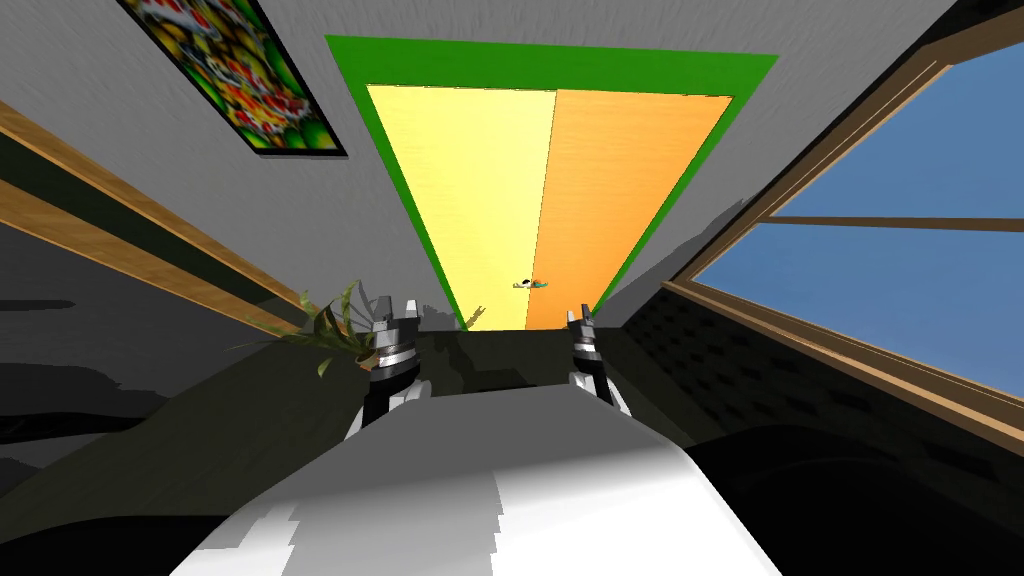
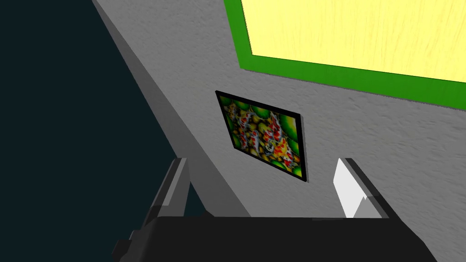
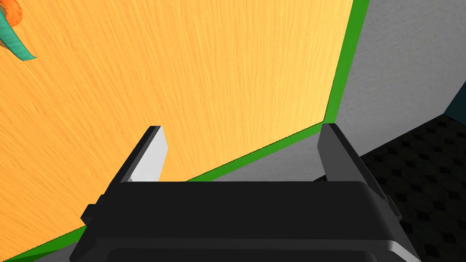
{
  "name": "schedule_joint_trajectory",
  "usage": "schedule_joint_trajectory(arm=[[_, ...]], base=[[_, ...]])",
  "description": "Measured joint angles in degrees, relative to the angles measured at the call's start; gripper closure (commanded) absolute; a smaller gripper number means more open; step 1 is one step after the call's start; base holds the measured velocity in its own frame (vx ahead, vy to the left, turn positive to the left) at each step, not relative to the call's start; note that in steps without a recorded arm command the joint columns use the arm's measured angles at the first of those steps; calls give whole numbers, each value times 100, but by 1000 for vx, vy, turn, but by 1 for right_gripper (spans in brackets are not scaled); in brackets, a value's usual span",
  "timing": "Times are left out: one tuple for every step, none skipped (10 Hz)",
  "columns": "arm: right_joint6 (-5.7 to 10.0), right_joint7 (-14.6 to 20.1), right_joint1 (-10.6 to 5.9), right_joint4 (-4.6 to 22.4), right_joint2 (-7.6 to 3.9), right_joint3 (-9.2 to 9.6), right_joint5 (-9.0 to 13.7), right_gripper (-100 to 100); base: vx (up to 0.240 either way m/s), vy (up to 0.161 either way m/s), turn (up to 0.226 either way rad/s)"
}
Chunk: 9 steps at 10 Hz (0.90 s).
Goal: Pull the door open
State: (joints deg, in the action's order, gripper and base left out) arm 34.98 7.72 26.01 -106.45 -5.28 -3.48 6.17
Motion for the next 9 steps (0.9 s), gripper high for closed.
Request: schedule_joint_trajectory(arm=[[23, 1, -53, 153, -20, -2, -1, -100], [57, 1, -72, 289, -40, 2, -2, -100], [78, 9, -62, 377, -66, 6, 0, -100], [89, 8, -121, 521, -86, 1, 1, -100], [161, 13, -154, 720, -111, 3, -1, -100], [214, 20, -190, 879, -138, -1, 2, -100], [266, 41, -192, 1020, -182, -9, 10, -100], [271, 38, -215, 1117, -187, -3, 6, -100], [301, 46, -230, 1255, -219, -6, 11, -100]], base=[[108, -18, 43], [108, -9, 43], [107, -14, 42], [105, -8, 54], [102, -3, 35], [79, -5, 41], [76, -6, 51], [100, -14, 39], [111, -20, 36]])
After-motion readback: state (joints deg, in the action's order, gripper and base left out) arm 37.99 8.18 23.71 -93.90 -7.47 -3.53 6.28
